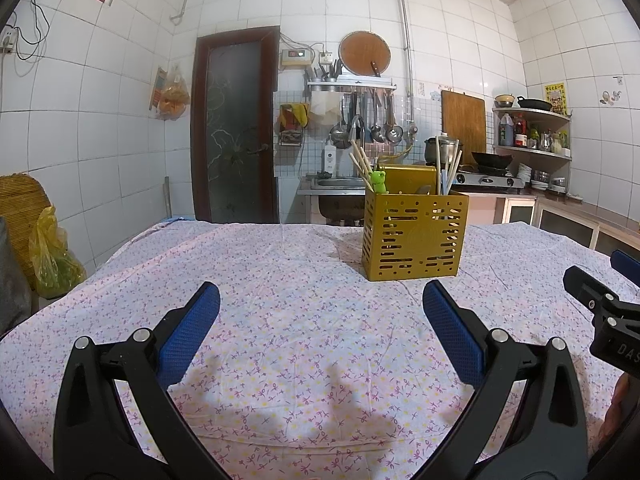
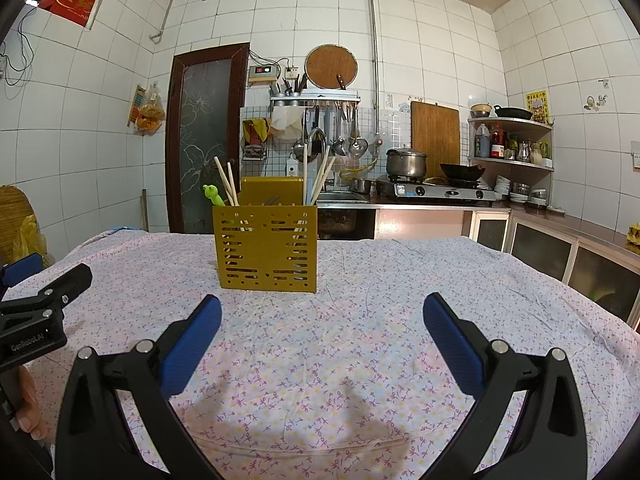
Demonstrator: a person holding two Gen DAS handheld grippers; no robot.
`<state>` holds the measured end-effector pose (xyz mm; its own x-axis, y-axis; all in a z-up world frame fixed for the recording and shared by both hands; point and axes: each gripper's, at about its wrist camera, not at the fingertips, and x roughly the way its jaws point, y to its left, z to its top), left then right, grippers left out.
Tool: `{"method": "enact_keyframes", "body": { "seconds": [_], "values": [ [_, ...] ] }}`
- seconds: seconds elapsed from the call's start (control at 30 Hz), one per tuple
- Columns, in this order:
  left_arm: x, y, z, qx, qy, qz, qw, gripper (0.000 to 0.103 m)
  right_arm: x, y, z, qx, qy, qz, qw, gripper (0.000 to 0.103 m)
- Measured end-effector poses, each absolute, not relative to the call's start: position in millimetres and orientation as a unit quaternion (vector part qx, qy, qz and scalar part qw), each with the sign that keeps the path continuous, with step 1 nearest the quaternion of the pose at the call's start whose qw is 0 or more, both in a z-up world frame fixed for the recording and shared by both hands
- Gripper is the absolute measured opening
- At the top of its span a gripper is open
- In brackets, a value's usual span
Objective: Organize utensils
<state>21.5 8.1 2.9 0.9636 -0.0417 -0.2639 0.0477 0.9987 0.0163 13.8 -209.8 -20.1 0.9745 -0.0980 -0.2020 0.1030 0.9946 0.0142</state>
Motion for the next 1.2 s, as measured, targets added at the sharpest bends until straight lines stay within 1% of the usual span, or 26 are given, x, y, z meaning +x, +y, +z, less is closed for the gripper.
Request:
{"method": "enact_keyframes", "body": {
  "seconds": [1.2],
  "values": [
    [20.4,10.2,5.4,0.015,0.130,-0.023,0.991,0.098,14.4,-209.2,-20.2,0.012,0.102,-0.051,0.993,0.099]
  ]
}}
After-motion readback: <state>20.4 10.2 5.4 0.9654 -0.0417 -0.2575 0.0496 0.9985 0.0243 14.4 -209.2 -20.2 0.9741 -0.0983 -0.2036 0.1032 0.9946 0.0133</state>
